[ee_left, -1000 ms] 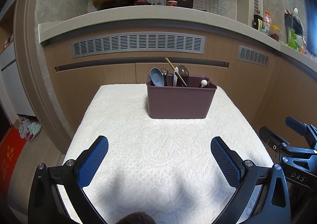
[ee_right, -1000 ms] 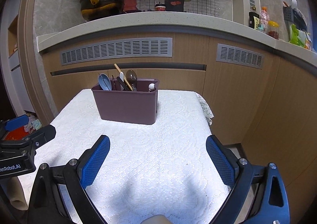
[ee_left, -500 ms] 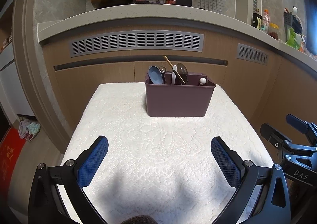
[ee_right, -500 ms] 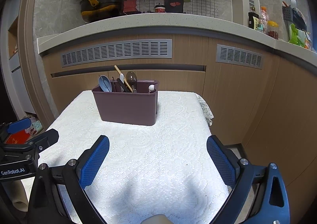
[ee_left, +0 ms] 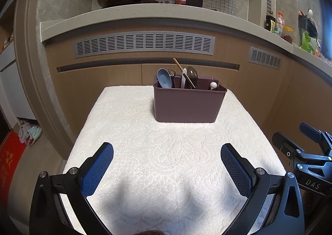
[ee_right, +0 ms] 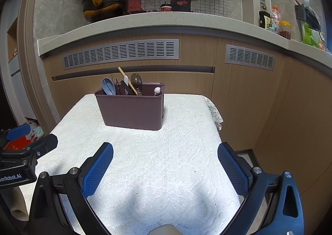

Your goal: Organize utensils

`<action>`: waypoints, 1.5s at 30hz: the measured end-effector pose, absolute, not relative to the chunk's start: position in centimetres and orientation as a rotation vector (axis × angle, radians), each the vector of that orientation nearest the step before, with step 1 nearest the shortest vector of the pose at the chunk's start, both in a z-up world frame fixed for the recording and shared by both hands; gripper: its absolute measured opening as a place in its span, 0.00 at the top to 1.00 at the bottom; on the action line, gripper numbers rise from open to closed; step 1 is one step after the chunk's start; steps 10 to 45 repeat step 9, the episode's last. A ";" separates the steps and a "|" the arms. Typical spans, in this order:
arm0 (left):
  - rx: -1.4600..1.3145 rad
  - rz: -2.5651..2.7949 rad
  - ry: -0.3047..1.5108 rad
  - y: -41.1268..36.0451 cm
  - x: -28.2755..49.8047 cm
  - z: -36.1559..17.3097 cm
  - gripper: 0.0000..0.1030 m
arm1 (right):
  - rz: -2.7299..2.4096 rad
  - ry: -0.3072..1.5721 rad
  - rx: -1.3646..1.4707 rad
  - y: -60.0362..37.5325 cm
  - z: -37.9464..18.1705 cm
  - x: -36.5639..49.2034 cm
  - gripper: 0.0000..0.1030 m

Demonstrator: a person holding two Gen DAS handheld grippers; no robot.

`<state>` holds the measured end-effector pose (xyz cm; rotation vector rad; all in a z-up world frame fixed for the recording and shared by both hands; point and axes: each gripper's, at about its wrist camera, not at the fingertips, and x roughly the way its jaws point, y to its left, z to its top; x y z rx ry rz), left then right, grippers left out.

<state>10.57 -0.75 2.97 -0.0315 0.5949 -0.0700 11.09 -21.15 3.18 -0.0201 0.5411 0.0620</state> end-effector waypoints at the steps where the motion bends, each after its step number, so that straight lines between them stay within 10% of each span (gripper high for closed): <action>1: -0.031 -0.071 0.595 -0.7 10.6 2.9 0.00 | 0.061 0.542 -0.020 -21.2 3.1 11.1 0.03; 45: -0.027 -0.061 0.594 -0.6 10.7 2.7 0.00 | 0.061 0.545 -0.020 -21.2 3.1 11.1 0.02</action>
